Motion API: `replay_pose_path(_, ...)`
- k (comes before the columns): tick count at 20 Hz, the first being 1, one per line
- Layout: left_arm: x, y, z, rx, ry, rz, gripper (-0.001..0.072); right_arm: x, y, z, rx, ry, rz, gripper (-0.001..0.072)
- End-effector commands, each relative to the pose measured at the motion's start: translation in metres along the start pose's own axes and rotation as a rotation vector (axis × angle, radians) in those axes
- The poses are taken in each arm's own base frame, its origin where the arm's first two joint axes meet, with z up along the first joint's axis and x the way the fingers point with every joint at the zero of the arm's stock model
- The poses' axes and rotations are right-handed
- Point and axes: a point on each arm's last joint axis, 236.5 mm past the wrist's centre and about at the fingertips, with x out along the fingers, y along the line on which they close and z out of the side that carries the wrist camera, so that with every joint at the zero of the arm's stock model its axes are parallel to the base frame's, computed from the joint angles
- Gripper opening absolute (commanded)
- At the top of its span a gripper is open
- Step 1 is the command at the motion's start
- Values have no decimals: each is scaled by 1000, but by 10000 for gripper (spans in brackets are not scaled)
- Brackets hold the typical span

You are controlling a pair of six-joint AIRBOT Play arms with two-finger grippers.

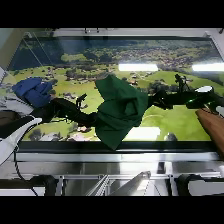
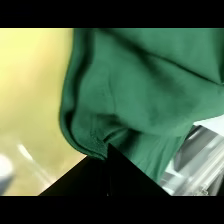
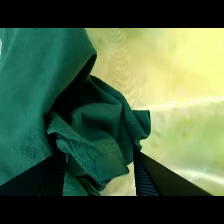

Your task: Fold the shirts.

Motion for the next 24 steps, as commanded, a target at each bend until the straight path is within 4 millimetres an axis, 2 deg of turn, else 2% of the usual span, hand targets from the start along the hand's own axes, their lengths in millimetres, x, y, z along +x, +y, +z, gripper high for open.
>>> replay_pose_path(1, 1, -11, 1, 19, -3, -37, 34, 1, 1, 5, 8, -19, 5, 478)
replay_pose_path(3, 0, -10, 2, 16, -6, -38, 34, 6, 3, 5, 34, -20, 26, 475)
replay_pose_path(4, 0, -10, 2, 16, -8, -37, 34, 12, 3, 3, 52, -11, 39, 444)
replay_pose_path(5, -1, -8, 3, 14, -12, -37, 33, 20, 5, -1, 50, 6, 58, 226)
replay_pose_path(6, -2, -7, 5, 9, -17, -38, 34, 28, 8, -4, 46, 18, 80, 79)
replay_pose_path(7, -5, -6, 7, 0, -25, -41, 33, 33, 12, -6, 53, 26, 107, 20)
replay_pose_path(9, -17, -4, 15, -21, -51, -59, 32, 28, 28, -2, 41, 11, 176, 18)
replay_pose_path(10, -31, -7, 20, -16, -80, -71, 32, 14, 45, 4, 22, -11, 240, 18)
replay_pose_path(11, -53, -20, 27, 14, -129, -106, 32, -9, 69, 10, -9, -41, 324, 18)
replay_pose_path(12, -85, -37, 32, 54, -187, -155, 32, -40, 99, 16, -55, -83, 426, 18)
replay_pose_path(13, -121, -57, 34, 108, -239, -197, 32, -82, 134, 23, -125, -152, 529, 18)
replay_pose_path(14, -161, -79, 32, 174, -297, -228, 32, -129, 167, 26, -194, -239, 603, 18)
replay_pose_path(15, -212, -103, 29, 252, -392, -236, 32, -175, 199, 25, -272, -337, 654, 19)
replay_pose_path(16, -262, -127, 24, 323, -512, -223, 32, -226, 233, 17, -368, -459, 696, 18)
replay_pose_path(17, -321, -157, 14, 418, -676, -187, 32, -272, 267, 1, -488, -579, 730, 18)
replay_pose_path(18, -378, -189, -4, 504, -850, -129, 32, -313, 300, -20, -613, -695, 744, 18)
replay_pose_path(19, -426, -220, -27, 581, -996, -68, 32, -349, 331, -43, -718, -816, 721, 18)
replay_pose_path(20, -467, -250, -56, 668, -1122, 16, 32, -376, 355, -64, -816, -940, 651, 18)
replay_pose_path(22, -512, -289, -96, 783, -1265, 188, 32, -404, 384, -91, -972, -1107, 450, 18)
replay_pose_path(24, -537, -303, -104, 802, -1327, 269, 32, -413, 392, -101, -1029, -1185, 282, 18)
